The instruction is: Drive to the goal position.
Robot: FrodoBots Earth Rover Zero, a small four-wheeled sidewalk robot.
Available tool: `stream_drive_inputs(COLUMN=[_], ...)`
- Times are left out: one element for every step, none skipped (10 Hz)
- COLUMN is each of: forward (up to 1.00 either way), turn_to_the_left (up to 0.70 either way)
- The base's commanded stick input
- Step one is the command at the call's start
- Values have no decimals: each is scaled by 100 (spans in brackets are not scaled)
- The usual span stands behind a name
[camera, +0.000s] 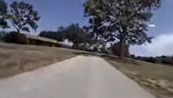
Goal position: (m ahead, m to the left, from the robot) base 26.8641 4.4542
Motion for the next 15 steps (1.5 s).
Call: stream_drive_inputs(forward=[100,100,100,100,100,100,100,100,100,100,100,100,100,100,100], turn_to_the_left=[-40,-23,0,0,0,0,0,0,0,0,0,0,0,0,0])
